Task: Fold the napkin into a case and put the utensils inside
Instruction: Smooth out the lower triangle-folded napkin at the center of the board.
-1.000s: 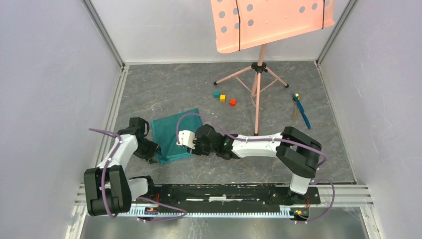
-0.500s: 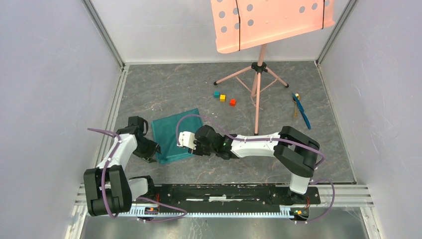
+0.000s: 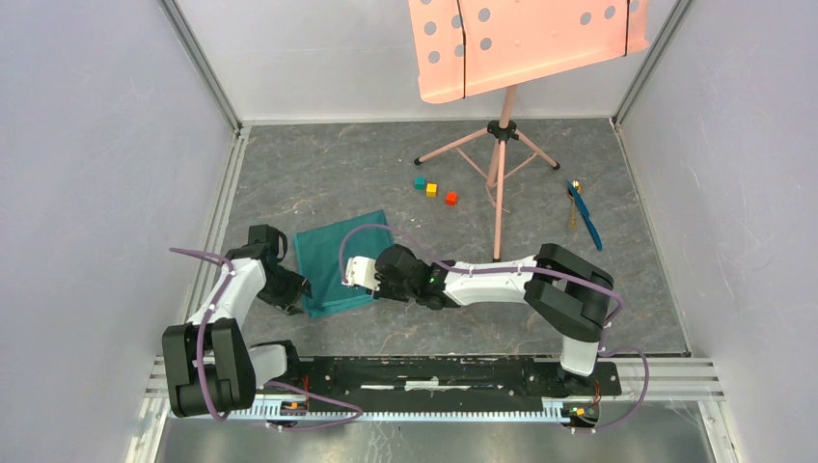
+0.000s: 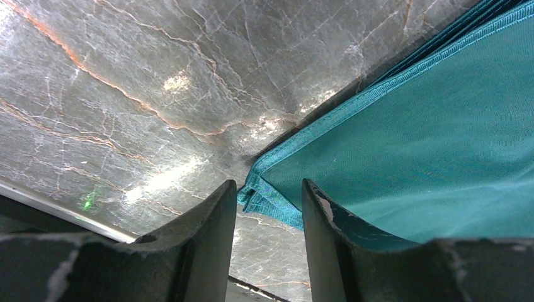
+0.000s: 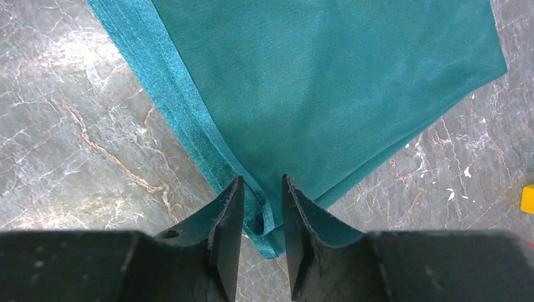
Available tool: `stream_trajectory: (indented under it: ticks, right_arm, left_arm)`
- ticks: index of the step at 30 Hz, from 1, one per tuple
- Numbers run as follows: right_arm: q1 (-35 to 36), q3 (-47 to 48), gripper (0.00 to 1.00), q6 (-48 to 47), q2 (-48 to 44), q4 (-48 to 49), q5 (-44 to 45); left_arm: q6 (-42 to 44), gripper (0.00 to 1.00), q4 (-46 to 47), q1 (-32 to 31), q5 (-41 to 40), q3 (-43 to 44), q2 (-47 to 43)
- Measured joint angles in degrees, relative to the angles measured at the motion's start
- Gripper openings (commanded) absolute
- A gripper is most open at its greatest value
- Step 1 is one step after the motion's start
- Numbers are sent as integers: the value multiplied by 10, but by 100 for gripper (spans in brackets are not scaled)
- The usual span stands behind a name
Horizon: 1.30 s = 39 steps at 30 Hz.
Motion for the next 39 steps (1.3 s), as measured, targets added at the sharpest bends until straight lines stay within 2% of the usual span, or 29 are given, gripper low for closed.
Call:
stream_trajectory:
  ticks: [4,10,20,24,26,30,34,39]
  right_arm:
    - [0,1,25,2,0,2,5]
    - [0,1,8,7,0,3,5]
    - [0,-28,3,22,-9,28,9]
    - [0,-29,2,24,-10,32,9]
    - [0,-29,2,24,-11,33,9]
    - [0,-29,0,28,-11,36,9]
    - [0,-30,0,33,-12,37,11]
    - [0,-33,0,48,-18,41,15]
  left_arm:
    - [0,49,0,0,0,0,2]
    - [0,47,0,0,-2,0,5]
    - [0,35,8,2,1,-6,6]
    - [0,44,9,2,1,-11,7]
    - [0,44,9,2,1,-14,7]
    - [-1,28,10,2,5,-23,7]
    - [-2,8,15,3,12,-24,7]
    - [-2,3,18,3,18,-24,3]
